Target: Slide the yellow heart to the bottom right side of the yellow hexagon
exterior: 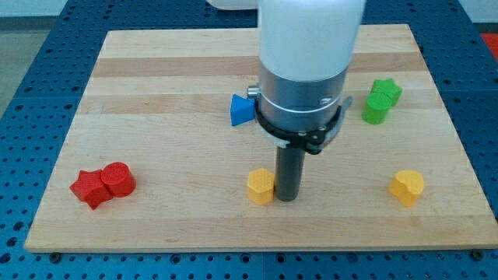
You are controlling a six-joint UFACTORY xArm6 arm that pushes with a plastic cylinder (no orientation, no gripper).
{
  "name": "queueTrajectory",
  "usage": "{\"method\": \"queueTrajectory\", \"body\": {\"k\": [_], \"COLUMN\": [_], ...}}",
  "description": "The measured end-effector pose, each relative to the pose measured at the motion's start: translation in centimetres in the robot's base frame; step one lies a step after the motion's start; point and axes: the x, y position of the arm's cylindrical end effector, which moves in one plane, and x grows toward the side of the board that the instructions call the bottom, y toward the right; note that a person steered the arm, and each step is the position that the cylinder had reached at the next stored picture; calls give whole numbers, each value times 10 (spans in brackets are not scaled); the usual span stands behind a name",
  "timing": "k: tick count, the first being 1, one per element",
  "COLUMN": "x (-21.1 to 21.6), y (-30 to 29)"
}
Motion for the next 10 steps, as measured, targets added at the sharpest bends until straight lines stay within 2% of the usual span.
{"method": "queueTrajectory", "body": {"k": [1,2,3,6,8,10], "x": [5,29,48,49,14,10], "y": [4,29,71,210,229,219]}}
